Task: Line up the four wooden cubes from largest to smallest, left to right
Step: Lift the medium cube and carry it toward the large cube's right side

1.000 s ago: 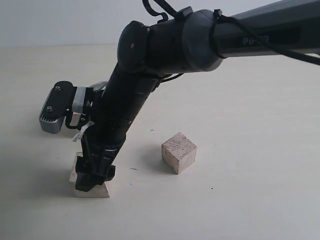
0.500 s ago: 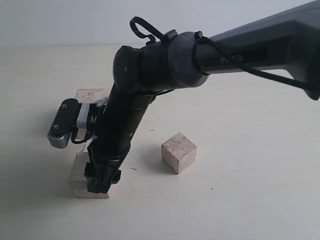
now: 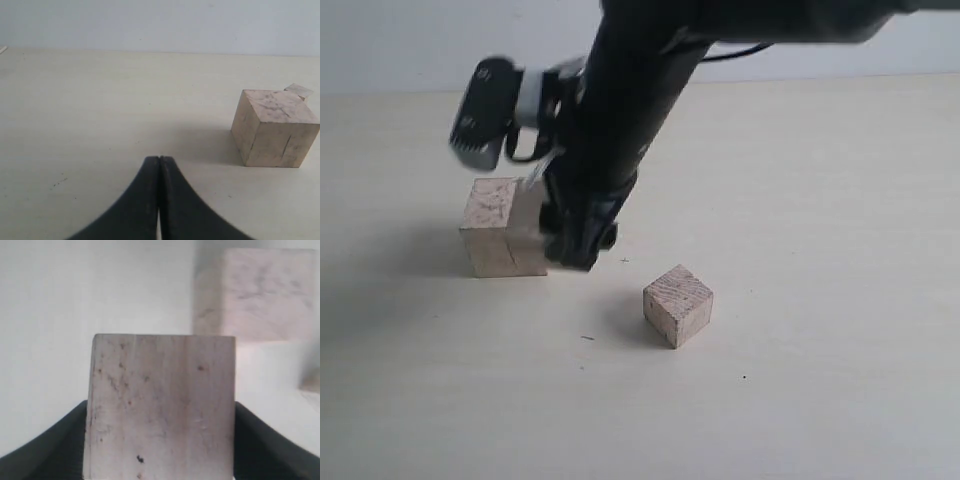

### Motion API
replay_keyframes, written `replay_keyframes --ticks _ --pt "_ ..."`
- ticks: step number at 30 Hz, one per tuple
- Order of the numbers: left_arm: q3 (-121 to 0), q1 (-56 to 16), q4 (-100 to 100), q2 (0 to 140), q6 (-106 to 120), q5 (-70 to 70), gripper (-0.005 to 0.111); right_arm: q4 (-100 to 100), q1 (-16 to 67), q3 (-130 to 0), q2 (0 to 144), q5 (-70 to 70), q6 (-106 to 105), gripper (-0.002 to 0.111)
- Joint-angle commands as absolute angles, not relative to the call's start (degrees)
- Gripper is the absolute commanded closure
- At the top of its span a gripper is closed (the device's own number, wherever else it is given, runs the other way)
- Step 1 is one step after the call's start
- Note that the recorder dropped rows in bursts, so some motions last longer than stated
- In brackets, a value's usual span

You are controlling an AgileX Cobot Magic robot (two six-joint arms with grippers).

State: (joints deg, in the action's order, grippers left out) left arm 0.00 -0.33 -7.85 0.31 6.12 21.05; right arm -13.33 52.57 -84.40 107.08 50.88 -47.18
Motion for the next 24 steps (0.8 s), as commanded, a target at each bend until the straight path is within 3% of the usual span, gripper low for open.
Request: replay_keyframes --ticks 1,8,24 --pt "0.0 -0.6 -7.8 0.0 6.2 20.4 0.107 -12.6 44.6 -84.4 103.1 50.9 -47.6 0.108" --pt "0.0 -0.6 -7.8 0.0 6.2 20.4 0.107 -23.0 34.8 -84.4 105.9 50.5 -60.1 0.108" --pt "0.0 -0.6 -7.8 0.0 6.2 20.4 0.107 -38.6 34.6 -84.4 119.2 43.1 -78.8 0.108"
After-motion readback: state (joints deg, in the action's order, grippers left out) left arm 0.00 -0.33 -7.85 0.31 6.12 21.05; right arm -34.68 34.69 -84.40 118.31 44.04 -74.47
